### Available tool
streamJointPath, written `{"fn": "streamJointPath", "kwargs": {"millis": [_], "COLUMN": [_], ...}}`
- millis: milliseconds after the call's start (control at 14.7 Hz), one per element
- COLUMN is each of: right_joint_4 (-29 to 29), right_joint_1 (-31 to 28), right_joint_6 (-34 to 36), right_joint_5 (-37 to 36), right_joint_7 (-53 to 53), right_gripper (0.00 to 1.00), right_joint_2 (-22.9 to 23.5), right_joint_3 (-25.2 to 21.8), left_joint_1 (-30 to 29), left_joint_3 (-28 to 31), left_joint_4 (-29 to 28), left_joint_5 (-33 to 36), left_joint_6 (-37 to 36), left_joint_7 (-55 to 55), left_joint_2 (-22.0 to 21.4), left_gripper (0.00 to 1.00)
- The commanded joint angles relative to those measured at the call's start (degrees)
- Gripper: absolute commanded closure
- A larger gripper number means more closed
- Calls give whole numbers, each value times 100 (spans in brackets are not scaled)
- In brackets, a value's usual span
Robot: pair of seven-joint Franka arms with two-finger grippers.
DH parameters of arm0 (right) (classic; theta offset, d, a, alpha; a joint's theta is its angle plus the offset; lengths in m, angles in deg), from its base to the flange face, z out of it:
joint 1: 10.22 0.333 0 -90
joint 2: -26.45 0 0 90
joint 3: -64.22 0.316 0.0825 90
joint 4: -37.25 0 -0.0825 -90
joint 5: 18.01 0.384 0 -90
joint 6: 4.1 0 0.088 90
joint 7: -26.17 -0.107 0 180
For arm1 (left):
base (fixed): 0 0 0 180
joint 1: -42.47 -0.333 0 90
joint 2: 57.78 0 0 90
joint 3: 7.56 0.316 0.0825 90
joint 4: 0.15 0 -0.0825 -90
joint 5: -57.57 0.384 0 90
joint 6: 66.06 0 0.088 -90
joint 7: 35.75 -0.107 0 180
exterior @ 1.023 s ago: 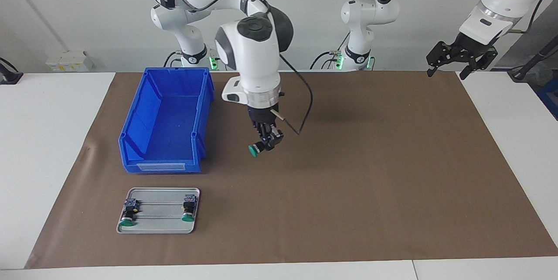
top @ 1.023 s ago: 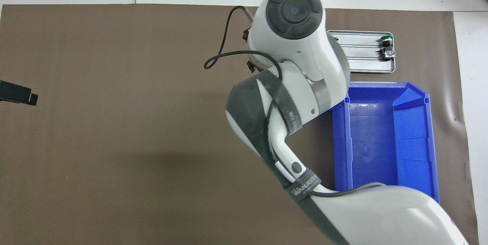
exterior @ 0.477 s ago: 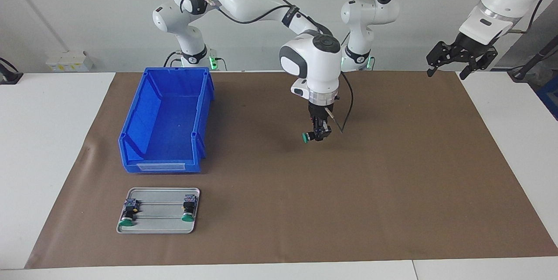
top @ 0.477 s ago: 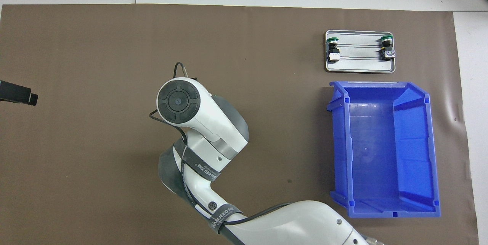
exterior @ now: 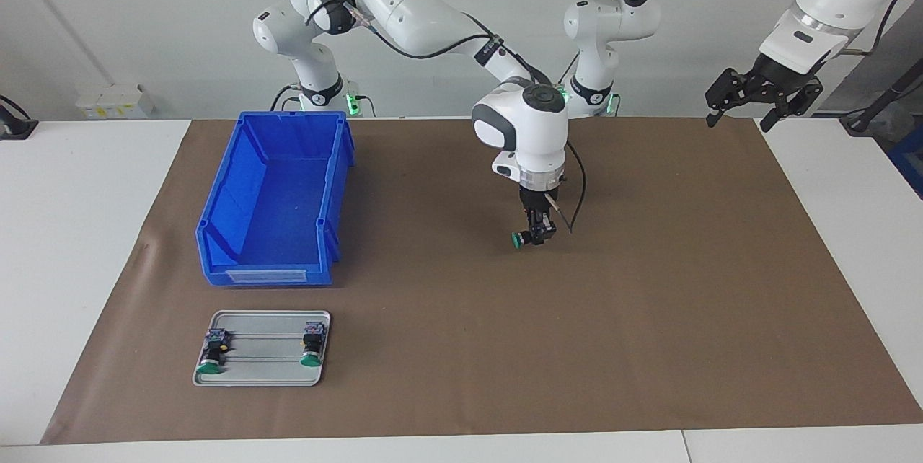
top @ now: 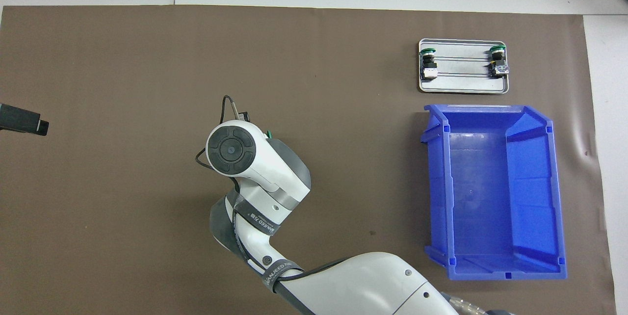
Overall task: Place and press button with both arms
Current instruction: 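Carry the button to the table middle and set it down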
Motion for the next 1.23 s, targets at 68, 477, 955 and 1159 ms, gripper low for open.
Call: {"fn": "streamJointPath", "kwargs": {"millis": [68, 477, 955, 1159], "right_joint_4": [-291, -458, -361, -483], "right_joint_1": [41, 32, 41, -82], "right_joint_6": [-191, -402, -209, -95], "right_joint_5": [-113, -218, -623, -597], "right_joint_7": [-265, -354, -222, 206], "right_gripper": [100, 2, 0, 0], "right_joint_2": [-136, -145, -277, -740], "right_joint_3": [-19, -10, -10, -1], "left_joint_1": [-29, -29, -29, -29], "left_joint_3": [-16, -16, -16, -16], "left_joint_4": [-149, -149, -149, -149], "left_joint_5": [91, 91, 91, 91], "left_joint_6": [-43, -43, -43, -43], "left_joint_7": [26, 26, 26, 26], "left_joint_2": [-143, -143, -143, -143], "left_gripper": [0, 0, 0, 0]}}
